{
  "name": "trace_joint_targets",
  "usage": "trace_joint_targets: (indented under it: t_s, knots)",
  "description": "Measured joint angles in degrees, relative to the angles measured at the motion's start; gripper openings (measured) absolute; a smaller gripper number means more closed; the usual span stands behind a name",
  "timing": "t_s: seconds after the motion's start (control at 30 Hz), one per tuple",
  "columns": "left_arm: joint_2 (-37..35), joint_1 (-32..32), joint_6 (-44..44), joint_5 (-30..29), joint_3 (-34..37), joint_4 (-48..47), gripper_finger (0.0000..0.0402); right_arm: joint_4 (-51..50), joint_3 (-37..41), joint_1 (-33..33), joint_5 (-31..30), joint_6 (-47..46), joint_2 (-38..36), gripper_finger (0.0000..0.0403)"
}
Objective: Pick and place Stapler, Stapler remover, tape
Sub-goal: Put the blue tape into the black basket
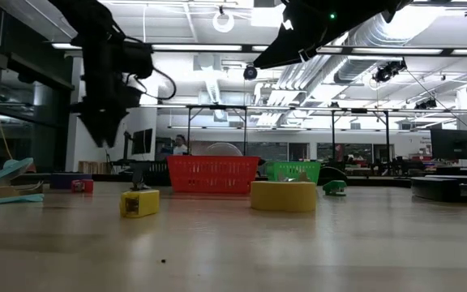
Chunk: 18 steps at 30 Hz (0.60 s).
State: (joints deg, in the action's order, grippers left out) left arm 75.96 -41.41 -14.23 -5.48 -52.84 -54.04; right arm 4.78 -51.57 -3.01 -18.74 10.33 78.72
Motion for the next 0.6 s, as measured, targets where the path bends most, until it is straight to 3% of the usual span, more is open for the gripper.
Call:
trace_joint_targets:
  t_s: [0.6]
  knots:
    - [0.00,8.09,-9.51,-0.15,10.47,-1.47,0.0195,-2.49,0.00,0.00,0.02,0.09,0.00,0.0225]
